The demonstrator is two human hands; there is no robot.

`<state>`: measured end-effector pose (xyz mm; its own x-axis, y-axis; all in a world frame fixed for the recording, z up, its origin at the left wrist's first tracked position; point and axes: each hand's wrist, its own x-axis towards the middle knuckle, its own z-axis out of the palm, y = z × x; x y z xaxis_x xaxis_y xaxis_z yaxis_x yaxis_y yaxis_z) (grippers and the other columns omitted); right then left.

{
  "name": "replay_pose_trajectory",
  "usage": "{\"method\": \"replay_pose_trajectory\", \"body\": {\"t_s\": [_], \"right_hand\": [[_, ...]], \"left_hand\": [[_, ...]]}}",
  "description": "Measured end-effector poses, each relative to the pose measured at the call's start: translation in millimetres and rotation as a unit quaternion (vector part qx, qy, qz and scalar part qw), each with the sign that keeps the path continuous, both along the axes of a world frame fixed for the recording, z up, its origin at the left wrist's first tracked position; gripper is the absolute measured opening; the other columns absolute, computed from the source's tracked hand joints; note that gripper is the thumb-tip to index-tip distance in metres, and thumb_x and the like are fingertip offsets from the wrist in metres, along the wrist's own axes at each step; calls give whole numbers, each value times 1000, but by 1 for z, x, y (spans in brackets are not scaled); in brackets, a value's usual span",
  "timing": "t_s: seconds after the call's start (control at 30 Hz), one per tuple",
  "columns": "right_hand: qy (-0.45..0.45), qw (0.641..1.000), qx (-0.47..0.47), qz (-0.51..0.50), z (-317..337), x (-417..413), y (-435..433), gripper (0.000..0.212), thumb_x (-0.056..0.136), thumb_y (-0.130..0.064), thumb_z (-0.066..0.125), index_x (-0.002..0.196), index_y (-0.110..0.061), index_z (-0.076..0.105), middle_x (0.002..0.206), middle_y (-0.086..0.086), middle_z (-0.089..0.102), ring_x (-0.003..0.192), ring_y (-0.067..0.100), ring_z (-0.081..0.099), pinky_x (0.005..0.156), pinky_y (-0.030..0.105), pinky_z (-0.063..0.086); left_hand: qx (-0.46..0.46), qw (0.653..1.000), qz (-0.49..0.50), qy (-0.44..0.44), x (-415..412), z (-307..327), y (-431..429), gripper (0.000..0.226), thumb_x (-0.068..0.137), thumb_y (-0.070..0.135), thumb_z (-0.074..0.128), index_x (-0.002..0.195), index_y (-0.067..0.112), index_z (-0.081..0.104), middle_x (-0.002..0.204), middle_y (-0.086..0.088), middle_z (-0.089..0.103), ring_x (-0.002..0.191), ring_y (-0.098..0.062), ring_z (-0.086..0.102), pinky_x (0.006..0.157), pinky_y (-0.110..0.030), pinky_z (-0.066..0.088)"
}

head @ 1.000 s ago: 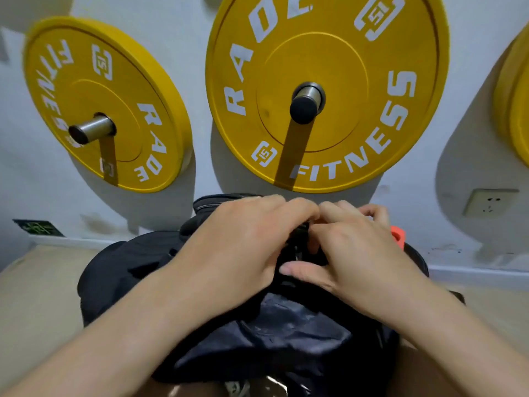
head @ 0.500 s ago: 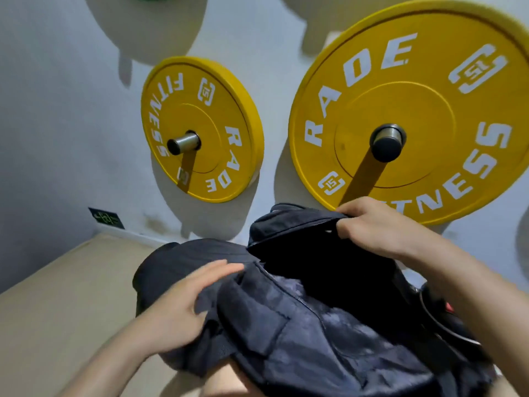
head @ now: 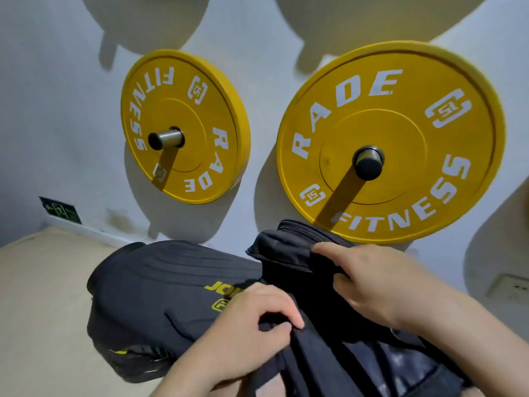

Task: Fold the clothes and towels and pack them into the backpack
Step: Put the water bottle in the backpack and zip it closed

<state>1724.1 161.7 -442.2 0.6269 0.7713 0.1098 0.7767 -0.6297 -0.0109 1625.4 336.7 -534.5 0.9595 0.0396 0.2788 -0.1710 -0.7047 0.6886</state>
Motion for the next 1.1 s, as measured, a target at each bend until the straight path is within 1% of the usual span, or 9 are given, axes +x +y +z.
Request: {"method": "replay_pose_trajectory", "body": {"t_s": [0.1, 0.2, 0.3, 0.43, 0.63, 0.77, 0.87, 1.0, 1.1], "right_hand": [[-51, 996, 59, -31, -17, 1, 6, 17, 89, -26, 40, 105, -25, 45, 95, -2, 48, 99, 25, 56, 73, 37, 44], [-14, 994, 91, -54, -25, 3, 8, 5, 90, -21, 41, 95, -20, 42, 91, 1, 47, 95, 28, 53, 73, 38, 40], [93, 986, 121, -61, -23, 4, -2, 19, 86, -13, 43, 99, -27, 42, 100, 6, 61, 99, 32, 55, 79, 42, 45], [51, 998, 39, -27, -12, -7, -13, 62, 86, -10, 40, 135, -46, 34, 132, -6, 58, 118, 22, 53, 93, 37, 44], [117, 992, -30, -33, -5, -20, -10, 61, 89, -12, 41, 137, -50, 35, 135, -6, 56, 121, 17, 52, 98, 29, 42], [486, 855, 171, -55, 27, -10, -14, 34, 92, -11, 56, 115, -36, 61, 116, -11, 69, 105, 7, 65, 94, 27, 51], [566, 778, 254, -98, 42, 17, -27, 41, 73, -31, 73, 108, -10, 68, 109, 11, 72, 104, 27, 67, 101, 47, 45], [334, 940, 28, -60, 50, 32, -12, 51, 68, -44, 82, 111, -25, 62, 105, -6, 71, 98, 14, 67, 91, 38, 52], [89, 994, -36, -55, 51, 40, 1, 30, 69, -33, 76, 93, -21, 64, 86, -3, 66, 82, 19, 61, 74, 39, 52]], "left_hand": [[-66, 996, -17, 53, -31, -12, 22, 53, 69, 20, 52, 111, 50, 60, 131, 34, 44, 128, 8, 37, 105, -7, 24], [-28, 999, 19, 36, -21, -17, 6, 65, 69, 45, 67, 125, 62, 39, 119, 26, 46, 116, 4, 44, 98, -15, 35], [118, 990, 51, 56, 3, -18, -18, 70, 67, 63, 66, 127, 63, 32, 104, 16, 44, 107, -6, 44, 91, -22, 37], [119, 987, 103, 39, 20, -20, -36, 48, 59, 61, 71, 102, 50, 53, 90, 10, 52, 91, -12, 54, 78, -26, 43], [-268, 930, 217, -123, 20, -18, -25, 22, 58, 32, 73, 77, 35, 63, 68, 7, 63, 64, -6, 54, 61, -20, 43], [-197, 935, 227, -187, 36, 14, -40, 29, 68, 59, 56, 89, 40, 54, 87, 12, 63, 84, -9, 59, 72, -31, 48], [-127, 948, 231, -179, 49, 27, -58, 26, 82, 56, 53, 99, 36, 47, 98, 13, 53, 94, -13, 51, 74, -30, 39], [-184, 972, 109, -94, 60, 22, -57, 23, 86, 31, 61, 101, 42, 47, 105, 15, 56, 102, -8, 54, 89, -34, 46], [-170, 982, 70, -49, 61, 20, -25, 62, 73, 23, 70, 118, 54, 42, 109, 18, 48, 106, 2, 47, 99, -34, 45]]}}
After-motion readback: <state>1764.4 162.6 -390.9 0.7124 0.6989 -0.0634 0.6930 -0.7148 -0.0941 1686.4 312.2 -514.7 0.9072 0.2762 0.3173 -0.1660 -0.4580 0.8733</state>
